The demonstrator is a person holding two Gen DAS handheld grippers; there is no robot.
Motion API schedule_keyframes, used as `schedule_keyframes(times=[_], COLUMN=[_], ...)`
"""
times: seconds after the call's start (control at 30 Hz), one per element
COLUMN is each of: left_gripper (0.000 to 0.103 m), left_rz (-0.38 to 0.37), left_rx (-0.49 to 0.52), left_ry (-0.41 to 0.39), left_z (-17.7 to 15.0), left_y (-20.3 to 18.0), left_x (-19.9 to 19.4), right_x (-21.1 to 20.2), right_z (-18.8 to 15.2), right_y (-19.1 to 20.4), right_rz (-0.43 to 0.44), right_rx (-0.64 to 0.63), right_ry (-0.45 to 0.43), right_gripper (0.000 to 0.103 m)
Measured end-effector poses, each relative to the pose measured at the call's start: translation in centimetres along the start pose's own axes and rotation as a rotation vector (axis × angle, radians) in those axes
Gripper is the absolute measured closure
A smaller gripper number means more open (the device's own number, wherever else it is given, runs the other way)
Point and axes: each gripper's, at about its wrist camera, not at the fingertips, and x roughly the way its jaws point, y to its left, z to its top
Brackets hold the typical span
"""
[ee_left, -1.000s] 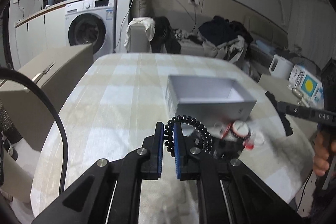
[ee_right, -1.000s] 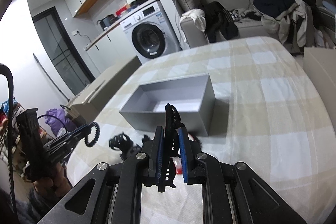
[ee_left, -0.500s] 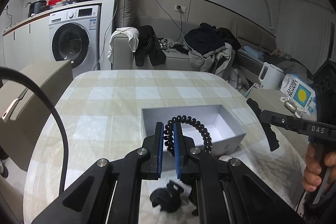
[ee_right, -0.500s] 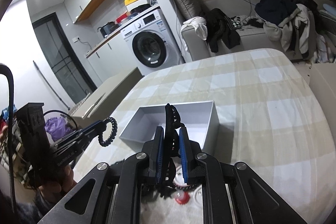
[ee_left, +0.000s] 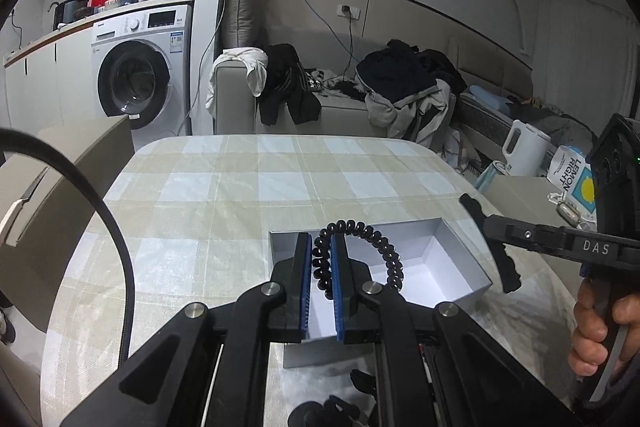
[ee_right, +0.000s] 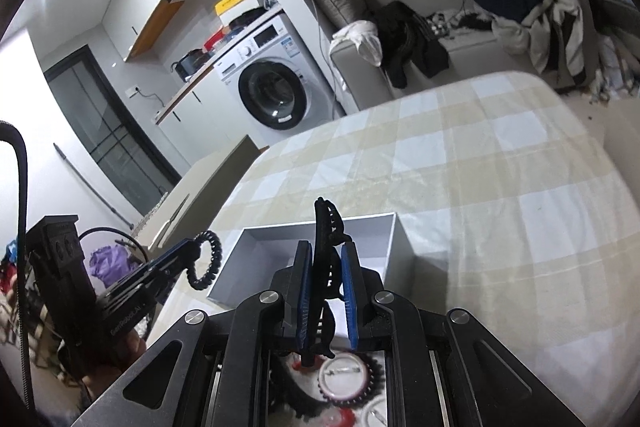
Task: Organize jewelry
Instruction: 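Release the hair tie into the silver box with the left gripper while the right drops the comb clip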
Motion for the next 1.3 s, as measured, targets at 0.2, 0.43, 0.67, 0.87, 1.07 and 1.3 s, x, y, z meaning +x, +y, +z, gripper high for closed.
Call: schedule_keyframes(times=[0.2,0.43,0.67,0.87,1.07,1.3], left_gripper=[0.099,0.099,0.099,0.097,0.05,0.001], left_rz=[0.006,0.016,0.025,0.0,-0.013,0.023], left_rx=[0.016,0.025,0.053,0.054,0.034,0.016], left_ry=[0.034,0.071,0.097,0.093,0.088,0.034], left_z=[-0.1,-0.4,-0.9,-0.8,-0.5,-1.7], left_y=[-0.2,-0.3,-0.9,-1.2,-0.8,0.0], left_x=[1.4,2.8,3.3,2.8,0.7,-2.7], right_x=[2.5,4.1,4.9,4.2,1.3,-2.8], right_z=[0.2,-0.2,-0.8,-1.0,-1.5,-2.9], right_y=[-0.2,-0.1,0.7,1.3,1.6,1.0], right_rz=[-0.03,-0.09,-0.114,-0.105,-0.152,-0.231], right_rx=[0.035,0.018,-0.043,-0.067,-0.108,-0.139], right_ry=[0.007,0.014,0.053,0.055,0.026,-0.005], right_gripper=[0.089,0.089,0.089,0.08,0.058,0.0])
